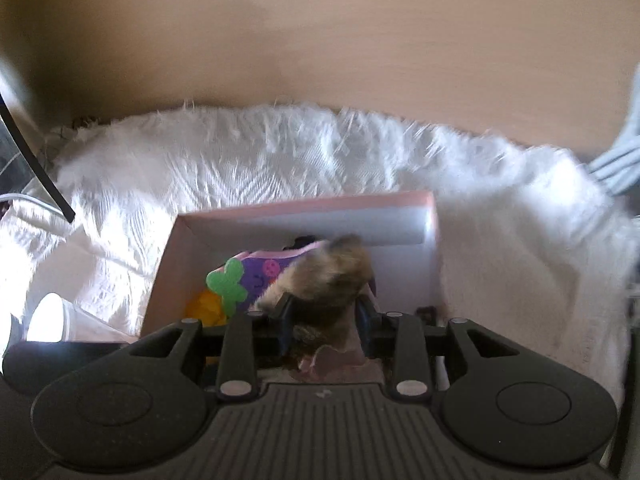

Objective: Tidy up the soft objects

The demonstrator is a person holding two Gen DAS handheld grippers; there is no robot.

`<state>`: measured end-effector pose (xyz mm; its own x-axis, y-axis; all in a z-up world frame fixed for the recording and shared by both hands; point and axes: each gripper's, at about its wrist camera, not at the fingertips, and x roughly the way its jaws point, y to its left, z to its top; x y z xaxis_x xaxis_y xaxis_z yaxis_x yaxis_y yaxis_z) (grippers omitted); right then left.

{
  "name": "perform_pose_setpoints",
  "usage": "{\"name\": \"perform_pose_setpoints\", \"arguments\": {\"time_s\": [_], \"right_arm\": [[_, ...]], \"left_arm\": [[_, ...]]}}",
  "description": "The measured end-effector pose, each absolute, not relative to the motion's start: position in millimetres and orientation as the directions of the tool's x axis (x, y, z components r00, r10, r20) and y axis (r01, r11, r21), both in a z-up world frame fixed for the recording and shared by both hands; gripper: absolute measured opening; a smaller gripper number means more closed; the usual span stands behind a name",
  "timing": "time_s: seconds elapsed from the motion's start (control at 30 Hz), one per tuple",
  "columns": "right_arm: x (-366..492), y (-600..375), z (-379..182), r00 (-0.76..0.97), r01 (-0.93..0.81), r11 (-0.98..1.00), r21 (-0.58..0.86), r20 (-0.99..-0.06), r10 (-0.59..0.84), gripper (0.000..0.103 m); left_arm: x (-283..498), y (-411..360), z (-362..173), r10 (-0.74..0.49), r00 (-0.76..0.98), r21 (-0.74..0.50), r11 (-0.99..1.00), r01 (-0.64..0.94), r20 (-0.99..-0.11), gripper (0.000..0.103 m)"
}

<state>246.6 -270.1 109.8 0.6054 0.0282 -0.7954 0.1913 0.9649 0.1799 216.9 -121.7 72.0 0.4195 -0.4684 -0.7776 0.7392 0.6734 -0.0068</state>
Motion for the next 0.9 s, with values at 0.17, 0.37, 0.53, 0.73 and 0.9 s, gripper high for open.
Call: {"name": "perform_pose_setpoints", "arguments": {"time_s": [0.17, 0.37, 0.53, 0.73, 0.9], "right_arm": [[206, -268, 136, 0.685, 0.251, 0.948, 0.198, -0.728, -0.03, 0.054], [168, -260, 149, 0.749, 0.326, 0.921, 0.212, -0.652, -0.115, 0.056], [136, -249, 146, 0.778, 0.278, 0.945, 0.174, -0.617, -0.115, 0.059], [110, -226, 125, 0.785, 0.075, 0.988, 0.136, -0.619, 0.025, 0.06], [87, -192, 96, 0.754, -0.088, 0.99, 0.111, -0.642, 0.138, 0.066]], "left_arm": [[200, -94, 89, -0.545, 0.461, -0.062, 0.689, 0.722, -0.7, 0.019], [174, -59, 95, -0.656, 0.549, -0.136, 0.697, 0.704, -0.519, 0.019], [144, -48, 93, -0.623, 0.62, -0.142, 0.751, 0.645, -0.477, 0.019], [88, -13, 69, -0.438, 0.747, -0.116, 0.889, 0.444, -0.5, 0.02], [39, 16, 43, -0.279, 0.797, -0.122, 0.96, 0.253, -0.536, 0.02]]}}
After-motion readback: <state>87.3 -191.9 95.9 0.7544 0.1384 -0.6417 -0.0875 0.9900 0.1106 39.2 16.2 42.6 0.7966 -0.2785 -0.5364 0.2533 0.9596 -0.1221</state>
